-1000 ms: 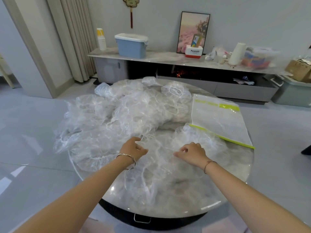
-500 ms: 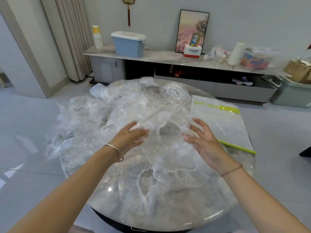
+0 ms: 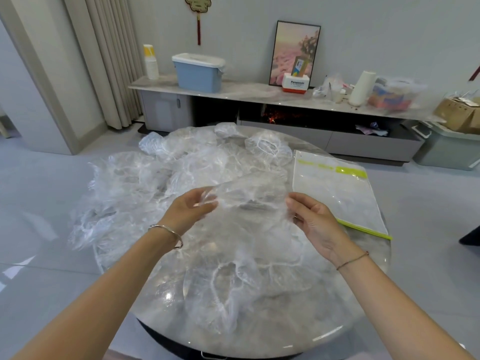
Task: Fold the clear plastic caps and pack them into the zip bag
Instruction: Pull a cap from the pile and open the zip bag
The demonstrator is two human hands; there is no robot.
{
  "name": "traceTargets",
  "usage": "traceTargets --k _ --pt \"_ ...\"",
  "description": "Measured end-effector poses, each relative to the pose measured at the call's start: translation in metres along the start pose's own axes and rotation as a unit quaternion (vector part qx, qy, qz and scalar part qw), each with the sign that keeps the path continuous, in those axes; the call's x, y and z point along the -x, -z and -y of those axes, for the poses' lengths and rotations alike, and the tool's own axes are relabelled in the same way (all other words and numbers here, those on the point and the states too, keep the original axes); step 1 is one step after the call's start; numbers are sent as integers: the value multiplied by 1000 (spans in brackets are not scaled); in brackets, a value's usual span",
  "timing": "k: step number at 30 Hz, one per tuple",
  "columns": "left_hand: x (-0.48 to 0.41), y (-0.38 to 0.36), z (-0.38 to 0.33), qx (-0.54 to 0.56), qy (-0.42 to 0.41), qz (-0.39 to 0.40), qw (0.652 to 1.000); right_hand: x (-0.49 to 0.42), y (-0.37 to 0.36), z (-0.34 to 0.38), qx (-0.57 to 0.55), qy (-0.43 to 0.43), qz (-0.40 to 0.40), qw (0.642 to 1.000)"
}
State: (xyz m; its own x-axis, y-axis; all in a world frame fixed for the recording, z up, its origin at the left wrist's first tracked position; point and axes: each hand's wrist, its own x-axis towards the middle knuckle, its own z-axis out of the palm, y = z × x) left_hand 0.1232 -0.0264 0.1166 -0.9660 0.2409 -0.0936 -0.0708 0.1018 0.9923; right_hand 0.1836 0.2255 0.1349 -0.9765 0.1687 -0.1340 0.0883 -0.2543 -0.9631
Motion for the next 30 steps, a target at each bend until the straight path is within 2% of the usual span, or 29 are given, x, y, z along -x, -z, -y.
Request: traceTargets --k 2,5,7,10,12,14,16,18,20,22,24,26,28,30 --pt "1 2 -2 -89 -27 -8 996 3 -4 1 55 42 27 997" --pt "4 -6 -10 -217 -183 6 959 9 -15 4 146 113 93 978" --pt "7 -19 -16 -267 -237 42 933 13 -20 5 186 143 127 964" --pt "4 -31 -14 -248 -243 76 935 17 -23 4 187 153 146 959" --pt "2 -33 -11 -214 -232 71 946 17 -21 3 192 127 149 962" --pt "0 -34 -9 -202 -230 54 950 15 -19 -2 244 99 146 954" --pt "-2 -34 -9 -206 -247 52 945 11 -20 -7 296 119 125 940" --pt "-2 -31 -10 -210 -206 61 954 9 -21 -6 284 150 103 941" --pt "-4 -24 -7 -208 -78 68 973 7 -19 -2 219 148 101 959" --pt "-8 -17 0 -214 43 96 971 5 -13 3 166 125 102 973" --pt "-11 -11 9 -193 87 146 966 1 -5 1 159 112 90 977" --pt "-14 -9 10 -178 44 154 971 -2 3 0 183 131 55 973" --pt "-14 -11 2 -157 -43 91 982 -3 11 1 223 189 -2 956" --pt "-11 -12 -9 -147 -156 10 977 -1 17 5 254 247 -46 934"
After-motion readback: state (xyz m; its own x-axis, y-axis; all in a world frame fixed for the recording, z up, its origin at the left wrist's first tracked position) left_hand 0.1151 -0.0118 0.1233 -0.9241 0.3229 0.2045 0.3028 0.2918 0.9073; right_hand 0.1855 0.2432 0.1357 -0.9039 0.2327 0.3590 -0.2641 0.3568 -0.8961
